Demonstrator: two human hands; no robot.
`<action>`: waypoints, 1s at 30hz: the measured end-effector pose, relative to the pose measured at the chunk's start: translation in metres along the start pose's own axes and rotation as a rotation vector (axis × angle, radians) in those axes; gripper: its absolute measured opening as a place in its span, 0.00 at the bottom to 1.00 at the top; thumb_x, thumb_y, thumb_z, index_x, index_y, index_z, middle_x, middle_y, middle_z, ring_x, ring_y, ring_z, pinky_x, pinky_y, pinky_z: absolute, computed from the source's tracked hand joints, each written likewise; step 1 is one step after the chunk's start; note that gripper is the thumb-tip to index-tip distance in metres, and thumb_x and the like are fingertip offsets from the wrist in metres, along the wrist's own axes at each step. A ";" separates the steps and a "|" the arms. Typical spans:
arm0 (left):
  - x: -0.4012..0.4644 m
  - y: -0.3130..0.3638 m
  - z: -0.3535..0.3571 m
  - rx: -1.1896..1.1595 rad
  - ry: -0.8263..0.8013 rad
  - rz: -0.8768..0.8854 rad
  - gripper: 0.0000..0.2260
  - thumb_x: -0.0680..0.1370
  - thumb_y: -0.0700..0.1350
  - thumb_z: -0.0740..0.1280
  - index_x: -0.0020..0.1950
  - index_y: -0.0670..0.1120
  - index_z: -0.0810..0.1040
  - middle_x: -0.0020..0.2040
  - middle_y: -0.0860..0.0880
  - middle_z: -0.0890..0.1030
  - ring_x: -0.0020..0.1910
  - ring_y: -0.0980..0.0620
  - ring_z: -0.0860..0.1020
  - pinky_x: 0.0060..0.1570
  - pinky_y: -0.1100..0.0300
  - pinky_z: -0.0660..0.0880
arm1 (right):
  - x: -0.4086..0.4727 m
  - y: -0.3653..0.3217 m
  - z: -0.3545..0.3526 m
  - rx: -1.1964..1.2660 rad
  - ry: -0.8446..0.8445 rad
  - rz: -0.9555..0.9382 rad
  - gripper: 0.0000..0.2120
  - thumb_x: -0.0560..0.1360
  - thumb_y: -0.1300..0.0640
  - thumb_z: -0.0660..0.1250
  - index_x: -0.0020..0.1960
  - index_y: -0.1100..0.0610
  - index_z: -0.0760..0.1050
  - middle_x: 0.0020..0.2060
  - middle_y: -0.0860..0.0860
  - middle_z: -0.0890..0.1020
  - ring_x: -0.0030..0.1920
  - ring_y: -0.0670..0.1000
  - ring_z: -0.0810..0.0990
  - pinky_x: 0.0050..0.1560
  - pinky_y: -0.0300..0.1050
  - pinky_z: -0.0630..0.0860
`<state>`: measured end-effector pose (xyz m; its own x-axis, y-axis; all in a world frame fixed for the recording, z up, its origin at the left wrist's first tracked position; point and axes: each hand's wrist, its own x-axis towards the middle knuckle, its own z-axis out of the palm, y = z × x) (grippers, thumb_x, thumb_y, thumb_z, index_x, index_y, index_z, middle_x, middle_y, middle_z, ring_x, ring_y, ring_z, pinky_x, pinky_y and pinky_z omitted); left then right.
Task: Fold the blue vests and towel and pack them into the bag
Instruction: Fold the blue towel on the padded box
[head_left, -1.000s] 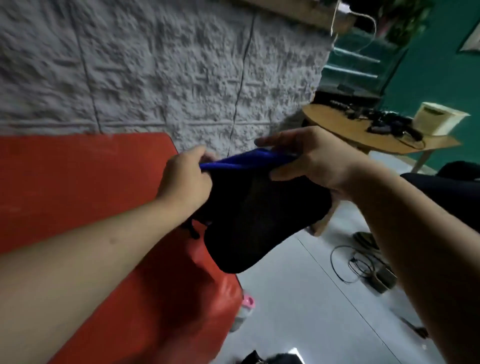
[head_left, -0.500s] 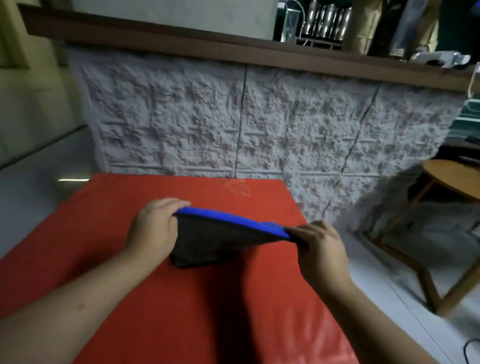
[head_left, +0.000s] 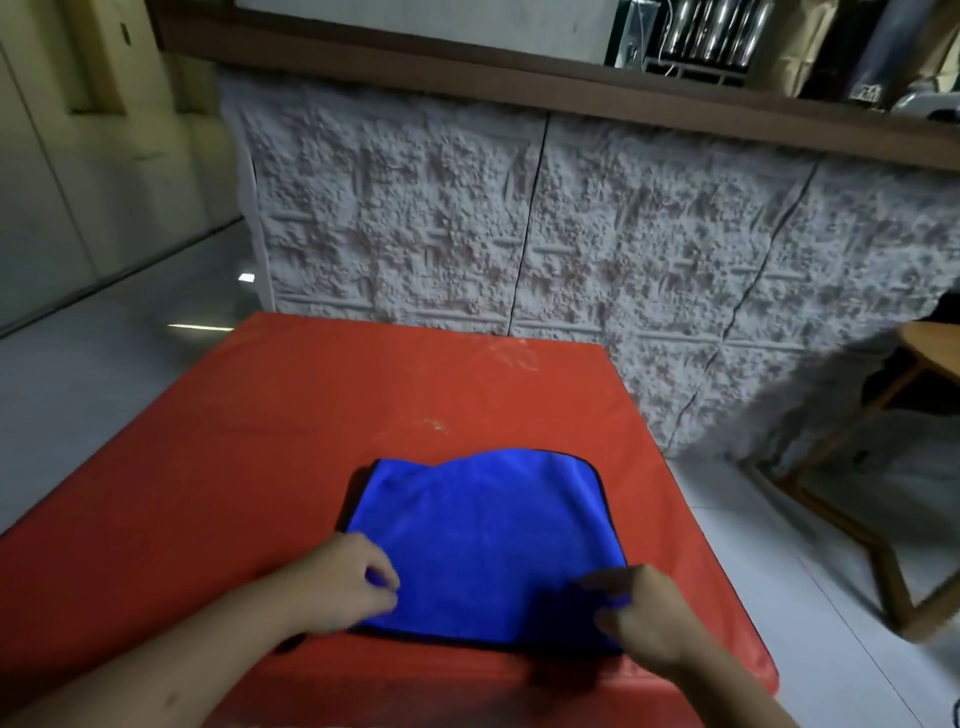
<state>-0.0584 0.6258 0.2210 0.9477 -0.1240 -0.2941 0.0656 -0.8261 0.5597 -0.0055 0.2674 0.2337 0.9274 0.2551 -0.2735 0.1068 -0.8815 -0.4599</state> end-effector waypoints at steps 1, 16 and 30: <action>0.010 -0.005 -0.001 -0.082 0.122 -0.026 0.07 0.69 0.53 0.70 0.38 0.66 0.83 0.49 0.58 0.86 0.52 0.59 0.83 0.60 0.59 0.77 | 0.006 0.000 0.000 0.066 0.102 0.028 0.22 0.69 0.57 0.69 0.62 0.48 0.83 0.57 0.43 0.85 0.55 0.41 0.82 0.55 0.30 0.72; 0.133 -0.021 -0.038 -1.027 0.391 -0.578 0.19 0.72 0.48 0.78 0.53 0.35 0.82 0.42 0.39 0.86 0.37 0.44 0.85 0.41 0.47 0.84 | 0.156 0.002 0.002 0.664 0.339 0.325 0.36 0.74 0.48 0.75 0.76 0.56 0.66 0.63 0.57 0.80 0.59 0.56 0.81 0.64 0.57 0.78; 0.108 -0.047 -0.065 -1.030 0.414 -0.464 0.18 0.74 0.26 0.66 0.52 0.47 0.81 0.49 0.40 0.83 0.45 0.44 0.81 0.42 0.57 0.77 | 0.133 -0.028 -0.021 0.738 0.210 0.223 0.07 0.57 0.65 0.66 0.25 0.56 0.70 0.26 0.55 0.67 0.29 0.51 0.63 0.31 0.46 0.57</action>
<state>0.0614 0.6870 0.2127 0.7839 0.4108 -0.4656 0.4666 0.1051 0.8782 0.1220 0.3181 0.2279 0.9549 -0.0415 -0.2941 -0.2862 -0.3935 -0.8737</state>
